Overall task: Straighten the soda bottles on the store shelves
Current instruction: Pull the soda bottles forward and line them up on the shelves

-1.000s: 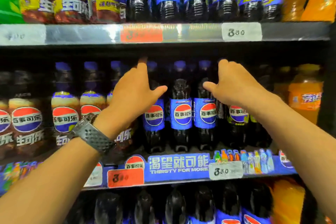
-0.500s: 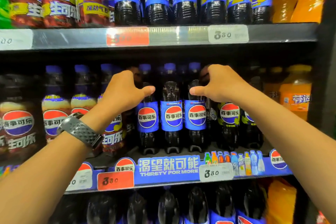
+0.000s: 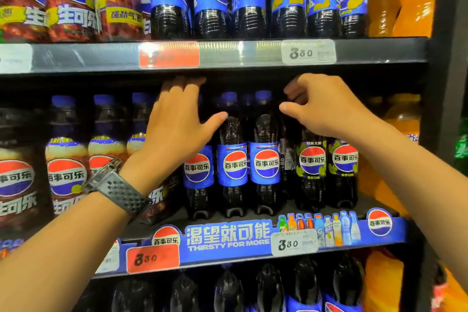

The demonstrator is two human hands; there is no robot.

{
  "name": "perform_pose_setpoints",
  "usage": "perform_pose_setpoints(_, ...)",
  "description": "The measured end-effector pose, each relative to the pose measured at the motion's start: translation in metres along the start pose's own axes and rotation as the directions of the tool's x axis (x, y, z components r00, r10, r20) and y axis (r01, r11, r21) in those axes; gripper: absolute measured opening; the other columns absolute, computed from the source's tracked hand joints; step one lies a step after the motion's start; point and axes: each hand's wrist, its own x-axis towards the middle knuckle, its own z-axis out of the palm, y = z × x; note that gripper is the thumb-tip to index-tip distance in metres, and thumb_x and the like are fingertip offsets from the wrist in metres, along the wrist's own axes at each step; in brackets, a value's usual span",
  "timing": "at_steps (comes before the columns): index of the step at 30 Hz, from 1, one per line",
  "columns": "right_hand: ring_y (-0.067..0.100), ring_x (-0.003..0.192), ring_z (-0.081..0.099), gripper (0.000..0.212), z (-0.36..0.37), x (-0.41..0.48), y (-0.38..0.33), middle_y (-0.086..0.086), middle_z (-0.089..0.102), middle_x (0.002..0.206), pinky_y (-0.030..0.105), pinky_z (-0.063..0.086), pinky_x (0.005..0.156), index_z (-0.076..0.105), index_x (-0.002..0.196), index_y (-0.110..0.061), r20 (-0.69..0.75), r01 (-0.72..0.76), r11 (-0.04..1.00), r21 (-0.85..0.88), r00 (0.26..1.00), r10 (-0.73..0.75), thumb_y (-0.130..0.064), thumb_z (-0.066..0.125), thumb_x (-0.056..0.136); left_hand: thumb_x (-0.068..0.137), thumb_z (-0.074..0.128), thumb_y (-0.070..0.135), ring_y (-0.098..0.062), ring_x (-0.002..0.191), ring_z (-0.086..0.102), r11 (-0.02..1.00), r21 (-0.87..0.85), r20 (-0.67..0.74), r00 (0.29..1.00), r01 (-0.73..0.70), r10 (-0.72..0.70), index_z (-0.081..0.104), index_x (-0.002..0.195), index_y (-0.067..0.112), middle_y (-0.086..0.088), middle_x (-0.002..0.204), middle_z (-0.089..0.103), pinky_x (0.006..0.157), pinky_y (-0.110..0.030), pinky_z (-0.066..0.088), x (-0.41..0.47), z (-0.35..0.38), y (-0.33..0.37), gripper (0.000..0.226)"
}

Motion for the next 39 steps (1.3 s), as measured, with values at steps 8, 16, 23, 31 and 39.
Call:
perform_pose_setpoints(8,0.028,0.11,0.052,0.047,-0.023,-0.013,0.06,0.012,0.052,0.122,0.036,0.043,0.088,0.052,0.127,-0.014,-0.107,-0.126,0.985,-0.117,0.988,0.114,-0.037,0.063,0.088,0.069,0.057,0.076,-0.034,0.117,0.05,0.982,0.187,0.08,0.997,-0.03,0.015,0.033,0.145,0.015,-0.014,0.111,0.064,0.106,-0.046,0.024,0.002,0.023,0.034,0.1)
perform_pose_setpoints(16,0.031,0.118,0.051,0.071,-0.02,-0.025,0.096,0.014,0.05,0.134,0.037,0.045,0.083,0.034,0.141,-0.007,-0.007,-0.313,0.949,-0.04,0.95,0.313,-0.043,0.063,0.087,0.079,0.061,0.06,-0.039,0.105,0.05,0.986,0.157,0.031,0.998,-0.06,0.056,0.041,0.139,0.011,-0.017,0.109,0.059,0.098,-0.048,0.03,-0.001,0.02,0.048,0.08)
perform_pose_setpoints(23,0.024,0.11,0.053,0.069,-0.002,-0.032,0.112,0.006,0.053,0.13,0.035,0.047,0.077,0.043,0.132,-0.013,0.086,-0.46,0.875,0.153,0.888,0.452,-0.057,0.061,0.082,0.086,0.064,0.038,-0.027,0.117,0.043,0.926,-0.26,0.052,0.953,-0.275,0.298,0.041,0.139,0.011,-0.008,0.127,0.05,0.099,-0.032,0.033,0.003,0.047,0.115,0.064)
perform_pose_setpoints(31,0.015,0.091,0.059,0.06,-0.001,-0.036,0.113,-0.009,0.055,0.097,0.033,0.052,0.075,0.05,0.127,-0.017,0.05,-0.421,0.877,0.231,0.905,0.422,-0.054,0.063,0.082,0.08,0.07,0.04,-0.032,0.118,0.045,0.958,-0.217,0.186,0.956,-0.186,0.228,0.021,0.148,0.013,-0.012,0.121,0.054,0.09,-0.039,0.042,0.004,0.079,0.144,0.088)
perform_pose_setpoints(39,0.023,0.117,0.049,0.063,-0.002,-0.031,0.123,0.009,0.048,0.138,0.029,0.041,0.082,0.035,0.141,-0.011,0.159,-0.38,0.894,0.238,0.923,0.35,-0.048,0.052,0.092,0.082,0.069,0.04,-0.028,0.114,0.043,0.984,-0.131,0.168,0.976,-0.117,0.139,0.029,0.144,0.014,-0.01,0.116,0.053,0.089,-0.034,0.04,0.0,0.084,0.161,0.078)
